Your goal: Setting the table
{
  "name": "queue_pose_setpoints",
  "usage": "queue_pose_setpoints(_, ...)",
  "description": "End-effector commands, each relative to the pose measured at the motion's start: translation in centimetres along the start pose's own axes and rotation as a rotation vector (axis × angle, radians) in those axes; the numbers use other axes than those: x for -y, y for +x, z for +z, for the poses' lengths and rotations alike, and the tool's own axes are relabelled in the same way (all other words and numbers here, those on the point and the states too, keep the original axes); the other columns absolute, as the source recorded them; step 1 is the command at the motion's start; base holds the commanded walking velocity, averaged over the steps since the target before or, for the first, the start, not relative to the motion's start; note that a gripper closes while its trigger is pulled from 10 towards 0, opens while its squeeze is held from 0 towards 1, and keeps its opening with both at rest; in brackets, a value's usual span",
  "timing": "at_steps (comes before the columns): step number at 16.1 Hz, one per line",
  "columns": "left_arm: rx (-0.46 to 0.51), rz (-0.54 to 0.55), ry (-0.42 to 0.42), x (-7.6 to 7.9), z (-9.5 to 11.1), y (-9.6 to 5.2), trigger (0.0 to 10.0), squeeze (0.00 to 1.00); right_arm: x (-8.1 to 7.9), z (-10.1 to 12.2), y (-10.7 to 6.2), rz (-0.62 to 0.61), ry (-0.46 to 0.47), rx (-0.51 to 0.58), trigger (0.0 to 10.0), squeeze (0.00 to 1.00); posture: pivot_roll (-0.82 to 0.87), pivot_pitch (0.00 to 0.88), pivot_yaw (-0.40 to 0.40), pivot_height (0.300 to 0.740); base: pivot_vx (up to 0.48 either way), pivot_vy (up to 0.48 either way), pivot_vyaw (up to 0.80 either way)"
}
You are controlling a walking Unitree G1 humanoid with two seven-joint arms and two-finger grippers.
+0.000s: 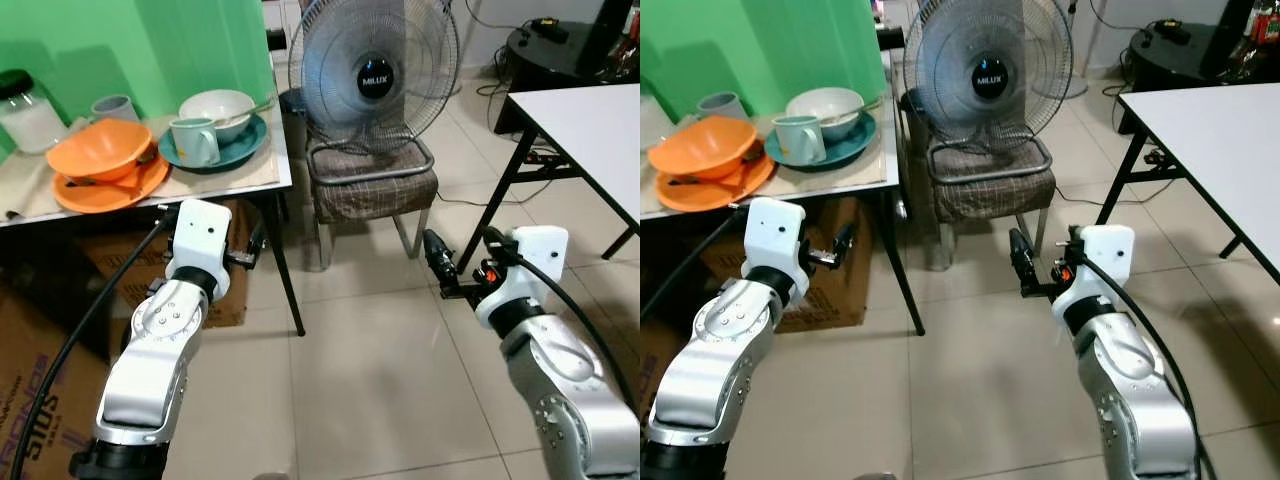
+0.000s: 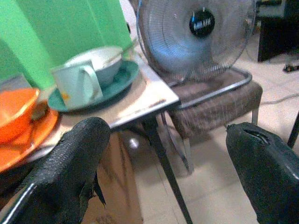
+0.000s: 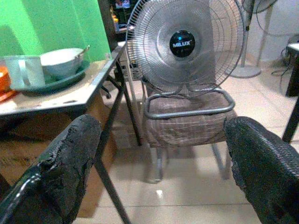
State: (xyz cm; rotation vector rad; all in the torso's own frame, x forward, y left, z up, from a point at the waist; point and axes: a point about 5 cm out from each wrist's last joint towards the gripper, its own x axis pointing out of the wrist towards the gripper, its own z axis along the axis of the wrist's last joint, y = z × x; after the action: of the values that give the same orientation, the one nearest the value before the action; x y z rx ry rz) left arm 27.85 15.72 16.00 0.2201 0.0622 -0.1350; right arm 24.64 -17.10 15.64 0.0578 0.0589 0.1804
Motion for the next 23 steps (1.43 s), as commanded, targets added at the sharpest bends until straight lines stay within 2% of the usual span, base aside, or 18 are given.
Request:
queue_pose_setpoints(1,0.022,0.019,0.001,-0.41,0.42,0.17,10.0,0.0,-0.31,0.1,0.03,0.016,-0.01,0.007,10.0,0.0,-0.01,0.0,0.088,0.74,0.0,0.0,0.0)
queue_pose_setpoints(2,0.028,0.027,-0.037,-0.5,0.52,0.13,10.0,0.0,-0.33,0.13,0.02,0.014,-0.009,0.007,10.0,0.0,-0.01,0.0,0.09,0.74,0.0,0.0,0.0)
queue_pose_setpoints(4,0.031,0.024,-0.055,-0.53,0.59,0.0,10.0,0.0,-0.38,0.15,0.02,0.017,-0.009,0.006,10.0,0.14,-0.01,0.0,0.09,0.74,0.0,0.0,0.8)
queue_pose_setpoints(5,0.03,0.026,-0.054,-0.57,0.6,-0.01,10.0,0.0,-0.48,0.18,0.03,0.022,-0.009,0.006,10.0,0.15,-0.01,0.0,0.092,0.74,0.0,0.0,0.8)
queue_pose_setpoints(9,0.031,0.031,-0.056,-0.62,0.5,-0.11,10.0,0.0,-0.6,0.2,0.07,0.032,-0.029,0.004,10.0,0.1,-0.01,0.0,0.086,0.74,0.0,0.0,0.8)
queue_pose_setpoints(10,0.03,0.032,-0.06,-0.63,0.46,-0.18,10.0,0.0,-0.56,0.25,0.17,0.028,-0.021,0.006,10.0,0.0,-0.01,0.0,0.082,0.74,0.0,0.0,0.0)
queue_pose_setpoints(14,0.025,0.035,-0.068,-0.63,0.3,-0.4,10.0,0.0,-0.7,0.21,0.35,0.046,-0.011,-0.004,10.0,0.0,0.0,0.0,0.074,0.74,0.279,0.0,0.0)
queue_pose_setpoints(16,0.024,0.035,-0.069,-0.63,0.25,-0.5,10.0,0.0,-0.71,0.14,0.39,0.047,-0.035,-0.013,10.0,0.0,0.0,0.0,0.067,0.74,0.336,0.0,0.0)
queue_pose_setpoints(18,0.024,0.038,-0.069,-0.6,0.19,-0.66,10.0,0.0,-0.67,0.06,0.47,0.048,-0.069,-0.019,10.0,0.0,0.0,0.0,0.063,0.74,0.354,0.0,0.8)
queue_pose_setpoints(23,0.023,0.035,-0.064,-0.52,0.15,-0.73,10.0,0.0,-0.93,0.22,0.53,0.063,-0.033,-0.013,10.0,0.0,0.0,0.0,0.063,0.74,0.355,0.0,0.16)
